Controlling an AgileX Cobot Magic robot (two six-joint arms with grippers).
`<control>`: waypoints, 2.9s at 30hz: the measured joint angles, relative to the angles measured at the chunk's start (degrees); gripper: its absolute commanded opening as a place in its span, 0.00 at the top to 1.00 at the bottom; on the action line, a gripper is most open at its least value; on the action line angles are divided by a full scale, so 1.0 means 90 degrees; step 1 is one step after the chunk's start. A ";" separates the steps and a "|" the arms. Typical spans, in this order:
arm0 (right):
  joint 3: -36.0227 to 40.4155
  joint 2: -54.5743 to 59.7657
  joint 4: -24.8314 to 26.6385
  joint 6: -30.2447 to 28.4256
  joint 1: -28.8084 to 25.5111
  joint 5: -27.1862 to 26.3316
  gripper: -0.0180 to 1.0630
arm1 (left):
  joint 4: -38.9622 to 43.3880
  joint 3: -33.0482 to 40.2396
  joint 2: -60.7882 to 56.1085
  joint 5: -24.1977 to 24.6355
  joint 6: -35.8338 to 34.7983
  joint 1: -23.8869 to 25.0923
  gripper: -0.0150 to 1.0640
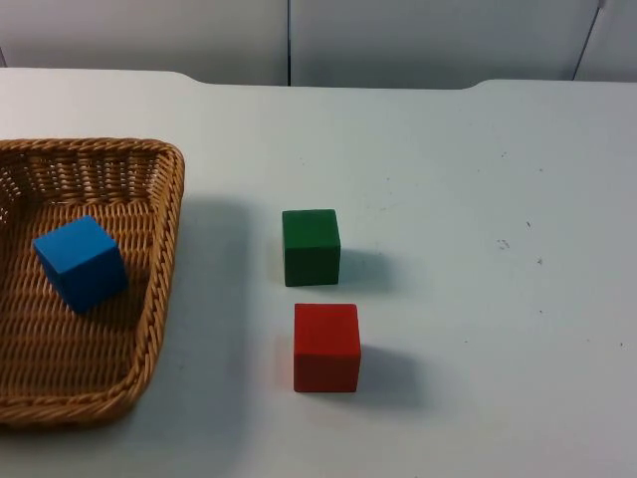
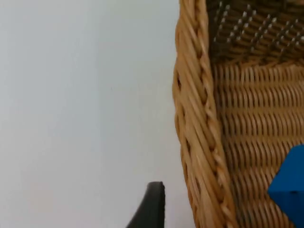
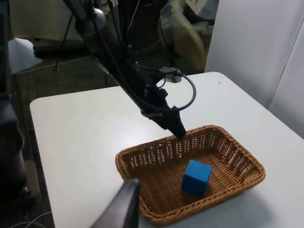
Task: Pick up the basket with the left hand and place the blue cube into the basket with the right hand.
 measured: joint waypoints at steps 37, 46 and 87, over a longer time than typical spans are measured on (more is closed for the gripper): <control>0.1763 -0.0254 -0.0545 0.0336 0.0000 -0.1625 0.02 | 0.2379 0.0000 -0.7799 0.1674 -0.3642 -0.1116 0.28; 0.1777 -0.1160 -0.0922 0.0543 0.0000 -0.0308 0.02 | 0.4232 0.0046 -0.8362 0.1834 -0.4828 -0.1768 0.28; 0.2508 -0.4701 -0.2452 0.3447 0.0000 0.2388 0.02 | 0.7815 0.0513 -1.1113 0.2635 -0.8327 -0.1783 0.29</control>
